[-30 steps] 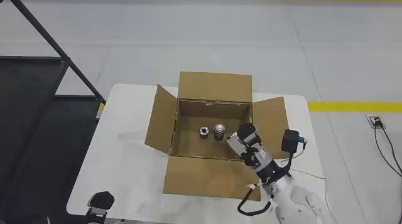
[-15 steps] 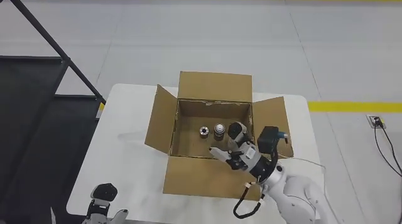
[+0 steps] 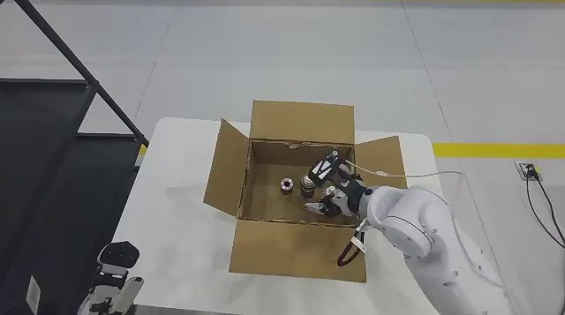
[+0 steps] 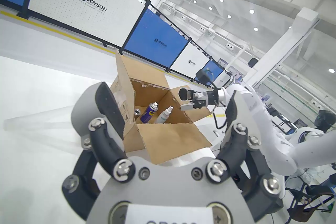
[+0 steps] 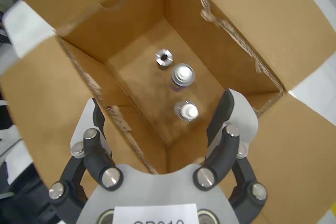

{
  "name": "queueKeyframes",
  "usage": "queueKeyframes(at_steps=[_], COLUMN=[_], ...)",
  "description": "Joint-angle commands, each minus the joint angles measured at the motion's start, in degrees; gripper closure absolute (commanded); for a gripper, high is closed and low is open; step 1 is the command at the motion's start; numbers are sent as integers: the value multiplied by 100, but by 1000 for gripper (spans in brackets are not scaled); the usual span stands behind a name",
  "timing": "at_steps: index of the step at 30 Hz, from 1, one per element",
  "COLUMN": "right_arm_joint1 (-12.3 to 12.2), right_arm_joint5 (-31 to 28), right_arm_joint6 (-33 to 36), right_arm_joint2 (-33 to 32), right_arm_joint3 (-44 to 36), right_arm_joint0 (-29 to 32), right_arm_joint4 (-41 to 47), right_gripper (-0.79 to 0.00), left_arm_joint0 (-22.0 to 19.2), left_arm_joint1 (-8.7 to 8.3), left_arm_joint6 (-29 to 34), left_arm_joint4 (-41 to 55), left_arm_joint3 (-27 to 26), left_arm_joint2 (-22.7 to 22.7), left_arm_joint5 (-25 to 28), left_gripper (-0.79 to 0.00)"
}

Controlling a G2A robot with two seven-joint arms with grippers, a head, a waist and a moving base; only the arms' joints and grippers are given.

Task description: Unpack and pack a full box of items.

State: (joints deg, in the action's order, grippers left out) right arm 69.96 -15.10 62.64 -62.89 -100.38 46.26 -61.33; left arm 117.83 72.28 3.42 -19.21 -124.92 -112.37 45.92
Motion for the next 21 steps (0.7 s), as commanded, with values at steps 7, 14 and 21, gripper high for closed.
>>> queueKeyframes(at_steps=[7, 14, 21], right_arm_joint1=[28, 47, 267], right_arm_joint5=[177, 198, 38], right_arm_joint6=[-252, -87, 689], right_arm_joint2=[35, 273, 1103], right_arm_joint3=[84, 343, 1389], right_arm_joint0=[-72, -159, -1133], right_arm_joint4=[136, -234, -322], right_gripper=[-785, -785, -785], left_arm_joint0=[16, -183, -847], left_arm_joint1=[-10, -21, -80], left_arm_joint6=[103, 188, 641], left_arm_joint4=[100, 131, 268], left_arm_joint3=[19, -65, -251], left_arm_joint2=[7, 53, 208], left_arm_joint5=[48, -162, -670], left_gripper=[-785, -785, -785])
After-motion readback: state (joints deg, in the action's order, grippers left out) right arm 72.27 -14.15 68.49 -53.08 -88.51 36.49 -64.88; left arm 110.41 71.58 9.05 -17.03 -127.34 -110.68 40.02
